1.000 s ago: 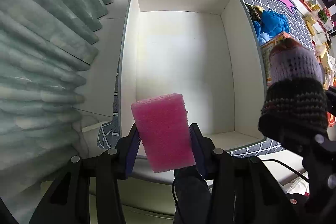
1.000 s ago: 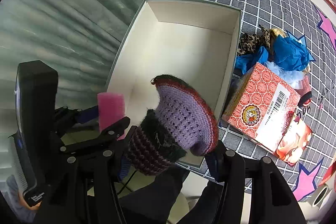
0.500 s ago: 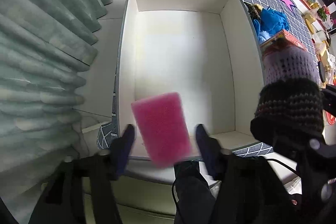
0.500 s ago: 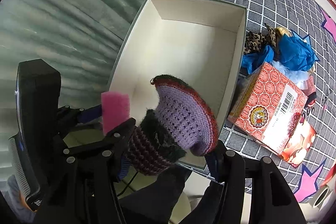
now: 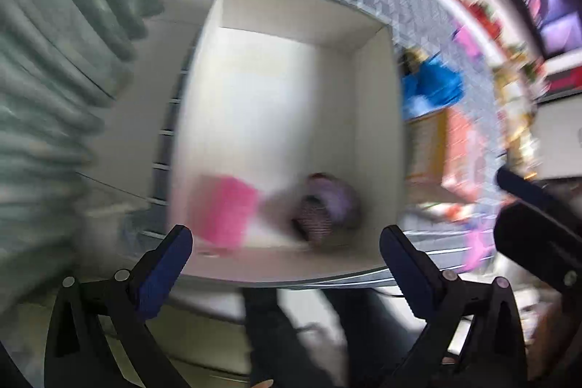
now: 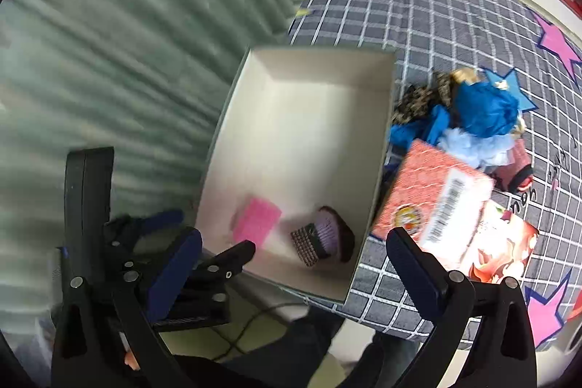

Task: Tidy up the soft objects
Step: 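Open both tools to drop the sponge and hat into the box, then return both tools to the pile of soft items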

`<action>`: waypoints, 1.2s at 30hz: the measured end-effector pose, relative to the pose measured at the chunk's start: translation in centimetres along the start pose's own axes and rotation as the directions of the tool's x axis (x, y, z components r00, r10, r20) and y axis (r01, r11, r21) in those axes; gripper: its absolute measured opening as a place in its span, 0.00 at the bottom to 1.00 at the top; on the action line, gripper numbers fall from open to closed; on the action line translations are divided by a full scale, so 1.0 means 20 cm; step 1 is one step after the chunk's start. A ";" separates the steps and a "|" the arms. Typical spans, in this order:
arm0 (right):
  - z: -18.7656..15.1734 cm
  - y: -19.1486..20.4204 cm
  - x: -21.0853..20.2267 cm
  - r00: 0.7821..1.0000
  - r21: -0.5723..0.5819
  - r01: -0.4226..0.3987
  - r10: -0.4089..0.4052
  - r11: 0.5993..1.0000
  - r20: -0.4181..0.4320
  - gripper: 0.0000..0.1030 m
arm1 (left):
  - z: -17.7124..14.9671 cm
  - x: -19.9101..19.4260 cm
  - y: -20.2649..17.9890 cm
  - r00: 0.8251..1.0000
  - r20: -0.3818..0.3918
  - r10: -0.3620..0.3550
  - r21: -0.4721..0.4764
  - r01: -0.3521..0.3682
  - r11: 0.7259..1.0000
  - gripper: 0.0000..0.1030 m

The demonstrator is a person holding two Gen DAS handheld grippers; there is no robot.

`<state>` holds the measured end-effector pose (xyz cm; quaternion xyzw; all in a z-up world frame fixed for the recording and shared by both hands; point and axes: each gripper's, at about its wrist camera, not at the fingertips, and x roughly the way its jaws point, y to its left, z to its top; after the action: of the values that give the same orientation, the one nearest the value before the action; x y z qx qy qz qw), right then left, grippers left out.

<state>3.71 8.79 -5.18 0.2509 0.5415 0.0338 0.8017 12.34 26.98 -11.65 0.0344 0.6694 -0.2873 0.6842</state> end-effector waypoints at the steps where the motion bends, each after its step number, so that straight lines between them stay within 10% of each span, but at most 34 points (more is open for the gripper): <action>1: 0.00 -0.03 -0.03 1.000 0.019 -0.002 0.002 1.000 0.021 0.99 | 0.03 -0.01 0.00 1.000 -0.002 -0.027 -0.014 0.027 1.000 1.00; 9: -0.07 -0.42 -0.26 0.989 0.257 0.076 -0.106 0.963 0.104 0.99 | 0.16 -0.01 -0.21 1.000 -0.005 0.026 0.088 -0.026 0.996 1.00; 19: -0.18 -1.09 -0.23 0.973 0.476 0.220 -0.225 0.851 -0.048 0.99 | 0.38 0.07 -0.70 0.993 0.013 0.120 0.242 -0.120 0.963 1.00; 28: 0.04 -1.36 0.00 0.969 0.342 0.244 -0.220 0.907 -0.108 0.99 | 0.69 0.42 -1.25 0.968 0.010 0.250 0.398 -0.234 0.887 1.00; 36: 0.11 -1.47 0.23 0.977 0.180 0.167 -0.138 0.969 -0.160 0.99 | 0.85 0.80 -1.39 0.944 -0.139 0.299 0.305 -0.246 0.920 1.00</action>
<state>1.15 -16.11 -21.43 0.2816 0.6173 -0.0622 0.7320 14.36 -9.00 -15.53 0.2512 0.6697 -0.2773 0.6415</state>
